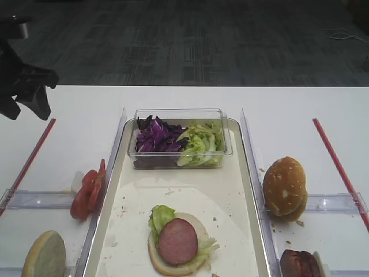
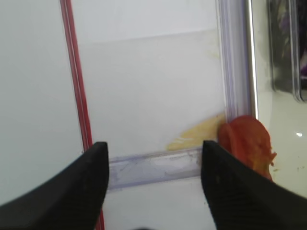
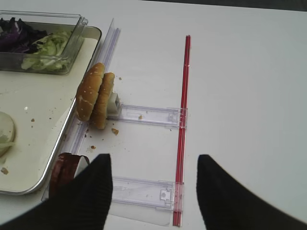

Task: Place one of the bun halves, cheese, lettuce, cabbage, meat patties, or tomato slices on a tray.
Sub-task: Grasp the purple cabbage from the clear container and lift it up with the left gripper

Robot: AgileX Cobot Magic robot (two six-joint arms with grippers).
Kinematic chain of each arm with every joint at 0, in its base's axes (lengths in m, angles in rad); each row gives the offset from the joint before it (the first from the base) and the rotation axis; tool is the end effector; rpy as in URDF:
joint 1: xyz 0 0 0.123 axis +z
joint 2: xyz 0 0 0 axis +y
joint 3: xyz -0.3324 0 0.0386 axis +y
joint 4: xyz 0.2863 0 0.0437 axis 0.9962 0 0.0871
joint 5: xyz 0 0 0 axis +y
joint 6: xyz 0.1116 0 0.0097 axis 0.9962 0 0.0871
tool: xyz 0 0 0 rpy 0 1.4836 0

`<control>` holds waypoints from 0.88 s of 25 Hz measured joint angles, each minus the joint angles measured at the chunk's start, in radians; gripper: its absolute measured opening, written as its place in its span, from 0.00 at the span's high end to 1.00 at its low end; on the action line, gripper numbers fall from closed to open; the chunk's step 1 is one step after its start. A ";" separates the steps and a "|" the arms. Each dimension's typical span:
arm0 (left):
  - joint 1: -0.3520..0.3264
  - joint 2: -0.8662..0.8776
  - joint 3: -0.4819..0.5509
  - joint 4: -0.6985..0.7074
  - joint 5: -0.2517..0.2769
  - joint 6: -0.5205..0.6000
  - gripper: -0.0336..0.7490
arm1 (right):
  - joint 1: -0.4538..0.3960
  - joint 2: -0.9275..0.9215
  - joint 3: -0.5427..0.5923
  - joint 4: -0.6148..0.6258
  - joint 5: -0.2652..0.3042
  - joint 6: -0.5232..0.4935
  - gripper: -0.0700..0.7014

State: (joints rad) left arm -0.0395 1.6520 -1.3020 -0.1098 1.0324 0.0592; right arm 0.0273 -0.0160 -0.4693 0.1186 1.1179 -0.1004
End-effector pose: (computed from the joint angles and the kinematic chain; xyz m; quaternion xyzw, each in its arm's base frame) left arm 0.3792 -0.0255 0.2868 0.0274 0.9889 -0.0492 0.1376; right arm -0.0051 0.0118 0.2709 -0.0590 0.8679 0.0412 0.4915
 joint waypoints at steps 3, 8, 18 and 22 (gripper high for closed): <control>0.000 0.054 -0.072 0.000 0.010 0.000 0.41 | 0.000 0.000 0.000 0.000 0.000 0.000 0.38; 0.000 0.142 -0.192 0.000 0.037 0.000 0.41 | 0.000 0.000 0.000 0.000 0.000 0.000 0.38; 0.002 0.271 -0.344 0.004 0.074 -0.010 0.41 | 0.000 0.000 0.000 0.000 0.000 0.000 0.38; 0.014 0.290 -0.353 0.016 0.077 -0.023 0.41 | 0.000 0.000 0.000 0.000 0.000 0.000 0.38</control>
State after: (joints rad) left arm -0.0254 1.9416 -1.6549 -0.0940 1.1089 0.0360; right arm 0.0273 -0.0160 -0.4693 0.1186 1.1179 -0.1004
